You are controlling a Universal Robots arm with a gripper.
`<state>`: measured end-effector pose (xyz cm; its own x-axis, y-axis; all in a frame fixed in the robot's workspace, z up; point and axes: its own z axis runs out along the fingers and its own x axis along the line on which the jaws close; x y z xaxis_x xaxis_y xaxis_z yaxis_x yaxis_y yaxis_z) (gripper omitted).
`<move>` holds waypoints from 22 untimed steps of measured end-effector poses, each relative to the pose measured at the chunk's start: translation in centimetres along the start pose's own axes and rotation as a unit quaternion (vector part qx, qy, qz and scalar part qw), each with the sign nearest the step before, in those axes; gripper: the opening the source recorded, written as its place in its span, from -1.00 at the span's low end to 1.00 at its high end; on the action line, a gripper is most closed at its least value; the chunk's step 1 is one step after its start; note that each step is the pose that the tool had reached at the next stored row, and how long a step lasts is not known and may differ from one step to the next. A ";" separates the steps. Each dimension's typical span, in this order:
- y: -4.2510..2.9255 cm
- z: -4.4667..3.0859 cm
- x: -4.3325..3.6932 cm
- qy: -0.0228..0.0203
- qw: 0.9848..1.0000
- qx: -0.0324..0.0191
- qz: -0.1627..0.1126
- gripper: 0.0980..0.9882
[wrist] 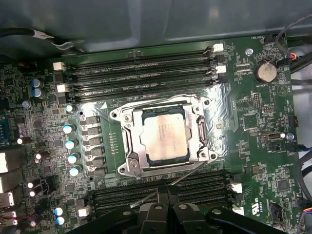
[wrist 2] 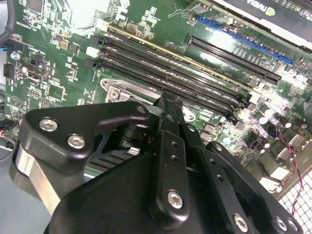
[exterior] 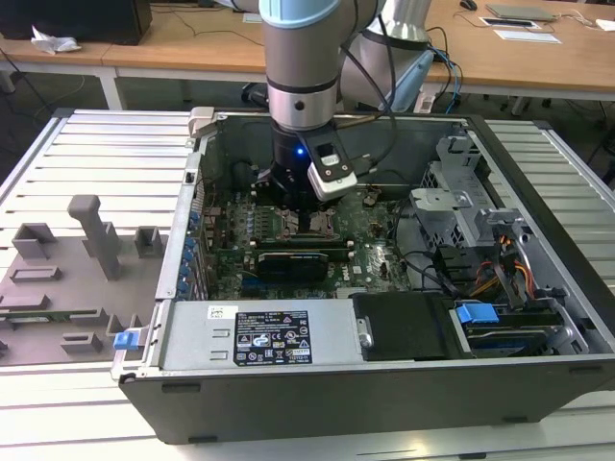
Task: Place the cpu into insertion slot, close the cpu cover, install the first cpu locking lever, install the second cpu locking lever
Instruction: 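Install the second cpu locking lever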
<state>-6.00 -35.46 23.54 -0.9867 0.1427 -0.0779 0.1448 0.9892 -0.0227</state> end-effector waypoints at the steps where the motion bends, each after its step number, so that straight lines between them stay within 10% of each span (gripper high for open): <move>1: -0.01 0.10 0.03 0.000 1.000 0.000 0.000 -0.98; 17: -0.26 0.69 1.10 0.000 1.000 -0.005 0.000 -0.98; 22: -1.24 0.87 2.26 0.001 1.000 -0.029 0.002 -0.98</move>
<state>-8.34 -36.39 22.53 -0.9863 0.1468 -0.0754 0.1445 0.9889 0.0356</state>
